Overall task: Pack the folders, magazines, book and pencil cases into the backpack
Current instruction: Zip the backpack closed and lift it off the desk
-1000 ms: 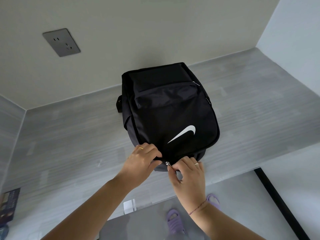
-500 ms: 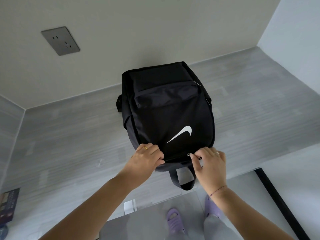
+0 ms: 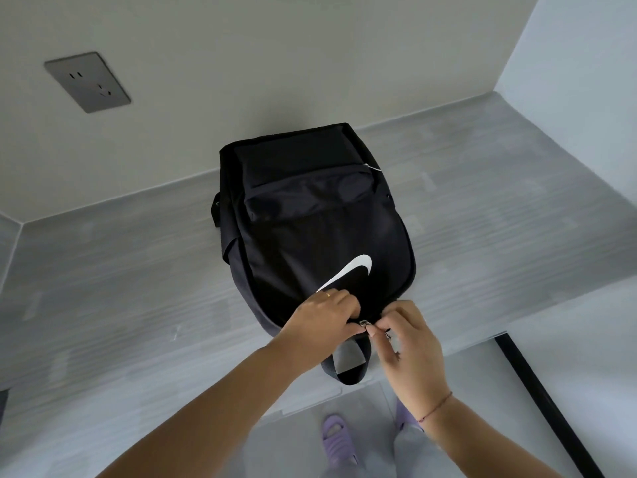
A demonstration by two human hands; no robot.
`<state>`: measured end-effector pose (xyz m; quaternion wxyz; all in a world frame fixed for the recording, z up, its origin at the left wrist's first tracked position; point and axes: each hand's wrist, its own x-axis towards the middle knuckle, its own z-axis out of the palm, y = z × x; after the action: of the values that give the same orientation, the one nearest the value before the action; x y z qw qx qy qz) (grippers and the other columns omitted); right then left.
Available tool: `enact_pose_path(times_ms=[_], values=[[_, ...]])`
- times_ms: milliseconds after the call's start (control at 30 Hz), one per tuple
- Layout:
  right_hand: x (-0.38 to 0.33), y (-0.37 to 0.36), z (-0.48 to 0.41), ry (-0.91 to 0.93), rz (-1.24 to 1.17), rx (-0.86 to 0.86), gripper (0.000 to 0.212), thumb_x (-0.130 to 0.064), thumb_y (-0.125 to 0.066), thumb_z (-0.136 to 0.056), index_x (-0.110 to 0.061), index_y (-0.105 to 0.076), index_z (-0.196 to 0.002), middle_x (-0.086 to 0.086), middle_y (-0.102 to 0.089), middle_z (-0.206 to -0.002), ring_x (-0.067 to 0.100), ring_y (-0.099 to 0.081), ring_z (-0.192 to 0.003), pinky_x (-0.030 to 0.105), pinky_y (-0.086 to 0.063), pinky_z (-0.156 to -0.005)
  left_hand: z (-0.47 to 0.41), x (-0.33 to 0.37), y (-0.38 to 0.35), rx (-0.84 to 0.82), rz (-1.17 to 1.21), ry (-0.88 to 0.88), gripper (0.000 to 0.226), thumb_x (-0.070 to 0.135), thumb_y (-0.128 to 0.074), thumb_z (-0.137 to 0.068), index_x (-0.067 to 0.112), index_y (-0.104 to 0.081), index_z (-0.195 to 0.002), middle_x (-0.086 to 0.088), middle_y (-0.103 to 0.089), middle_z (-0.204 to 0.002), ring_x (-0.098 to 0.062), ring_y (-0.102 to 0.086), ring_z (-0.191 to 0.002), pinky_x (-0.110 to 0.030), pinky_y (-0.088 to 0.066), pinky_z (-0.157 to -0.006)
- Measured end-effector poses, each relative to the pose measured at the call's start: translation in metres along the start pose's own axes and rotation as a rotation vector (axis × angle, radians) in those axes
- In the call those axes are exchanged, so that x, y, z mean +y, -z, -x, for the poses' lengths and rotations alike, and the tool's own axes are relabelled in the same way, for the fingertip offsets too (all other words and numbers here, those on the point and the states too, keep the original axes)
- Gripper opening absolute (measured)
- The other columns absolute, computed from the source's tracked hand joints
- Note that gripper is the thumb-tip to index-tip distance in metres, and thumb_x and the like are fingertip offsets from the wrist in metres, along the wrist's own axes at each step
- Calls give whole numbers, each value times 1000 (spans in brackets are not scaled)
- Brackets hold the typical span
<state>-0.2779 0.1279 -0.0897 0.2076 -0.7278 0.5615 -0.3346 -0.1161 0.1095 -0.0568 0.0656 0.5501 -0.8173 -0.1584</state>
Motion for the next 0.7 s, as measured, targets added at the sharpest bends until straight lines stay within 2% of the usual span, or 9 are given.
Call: enact_pose_path(times_ms=[133, 267, 367, 467, 567, 633, 700], values=[[11, 1, -12, 117, 151, -68, 25, -30, -51, -84, -14, -57, -65, -4, -58, -63, 19, -55, -55, 23, -32, -59, 2, -4, -2, -11, -9, 21, 22, 35, -48, -94, 14, -52, -90, 0, -55, -90, -15, -47, -84, -24, -32, -81], [51, 24, -42, -109, 182, -18, 18, -21, -61, -81, -13, -59, -65, -1, -64, -67, 25, -61, -69, 29, -34, -66, 13, -12, 6, 6, -9, 40, 22, 31, -54, -92, 20, -43, -77, 8, -43, -76, -8, -40, -72, -20, -35, -74], [68, 36, -74, -97, 233, -51, 19, -17, -64, -84, -9, -58, -67, 3, -64, -68, 28, -59, -74, 30, -32, -67, 16, -7, 7, 70, -33, 26, 27, 23, -71, -80, 18, -46, -69, 6, -48, -66, -10, -44, -60, -23, -38, -72], [61, 38, -102, -145, 104, -67, 23, -22, -59, -88, -9, -55, -70, 4, -62, -70, 23, -54, -72, 32, -40, -62, 2, 3, 6, 57, 49, 124, 22, 37, -59, -87, 22, -43, -82, 10, -47, -80, -9, -44, -73, -24, -45, -77], [57, 40, -102, -59, 58, -128, 23, -24, -59, -89, -10, -55, -71, 1, -61, -69, 20, -54, -72, 37, -47, -64, -31, 21, 3, 113, 42, 205, 41, 53, -55, -83, 20, -47, -104, 5, -54, -103, -16, -51, -93, -31, -45, -85], [60, 44, -98, -43, 34, -147, 21, -23, -60, -89, -10, -57, -72, 1, -62, -69, 21, -55, -72, 39, -48, -66, -59, 36, 0, 163, 5, 209, 44, 52, -57, -83, 14, -48, -104, -2, -57, -102, -21, -55, -91, -32, -45, -78], [66, 48, -99, -29, 32, -149, 19, -23, -61, -89, -11, -59, -73, -1, -63, -71, 19, -56, -73, 38, -49, -67, -82, 46, -3, 207, -7, 241, 40, 46, -57, -85, 9, -50, -98, -7, -61, -91, -25, -57, -81, -34, -43, -68]])
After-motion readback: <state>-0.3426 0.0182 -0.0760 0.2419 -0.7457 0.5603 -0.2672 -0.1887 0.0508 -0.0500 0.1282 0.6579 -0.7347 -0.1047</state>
